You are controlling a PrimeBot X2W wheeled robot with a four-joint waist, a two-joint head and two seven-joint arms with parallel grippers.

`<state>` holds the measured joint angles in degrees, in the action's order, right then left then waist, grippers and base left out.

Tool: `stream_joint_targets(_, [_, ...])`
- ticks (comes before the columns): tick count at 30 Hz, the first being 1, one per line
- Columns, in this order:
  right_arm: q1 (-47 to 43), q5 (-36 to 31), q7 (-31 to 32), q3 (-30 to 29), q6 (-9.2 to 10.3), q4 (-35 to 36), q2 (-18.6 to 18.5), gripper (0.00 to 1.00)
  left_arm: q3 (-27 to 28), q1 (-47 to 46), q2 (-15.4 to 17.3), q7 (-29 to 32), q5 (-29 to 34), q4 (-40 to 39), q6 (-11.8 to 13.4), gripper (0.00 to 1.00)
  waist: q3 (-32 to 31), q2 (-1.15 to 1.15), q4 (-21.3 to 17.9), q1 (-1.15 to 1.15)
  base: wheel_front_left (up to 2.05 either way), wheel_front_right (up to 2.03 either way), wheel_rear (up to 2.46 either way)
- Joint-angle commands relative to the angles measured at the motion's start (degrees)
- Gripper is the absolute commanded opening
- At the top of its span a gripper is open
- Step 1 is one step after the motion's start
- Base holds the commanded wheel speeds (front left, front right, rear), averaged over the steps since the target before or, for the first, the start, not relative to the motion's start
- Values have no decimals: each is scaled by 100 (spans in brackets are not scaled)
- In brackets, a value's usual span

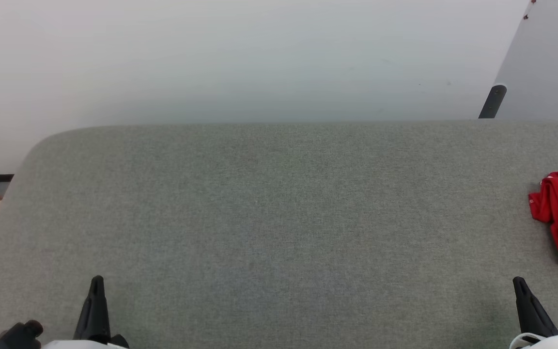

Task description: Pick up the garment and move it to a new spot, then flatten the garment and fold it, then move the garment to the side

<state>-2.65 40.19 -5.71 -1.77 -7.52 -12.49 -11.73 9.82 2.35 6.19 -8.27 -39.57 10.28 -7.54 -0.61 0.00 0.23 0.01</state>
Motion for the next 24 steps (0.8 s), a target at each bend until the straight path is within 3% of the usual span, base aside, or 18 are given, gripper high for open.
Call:
stream_joint_targets(1, [183, 185, 30, -63, 1, 63, -9, 0, 2, -139, 33, 29, -161, -55, 2, 0, 1, 0, 0, -1, 0, 0, 0])
stream_joint_targets(24, [419, 1803, 418, -201, 2, -3, 277, 0, -105, -387, -82, 496, -1804, 75, 4, 0, 19, 0, -5, -1, 0, 0, 0])
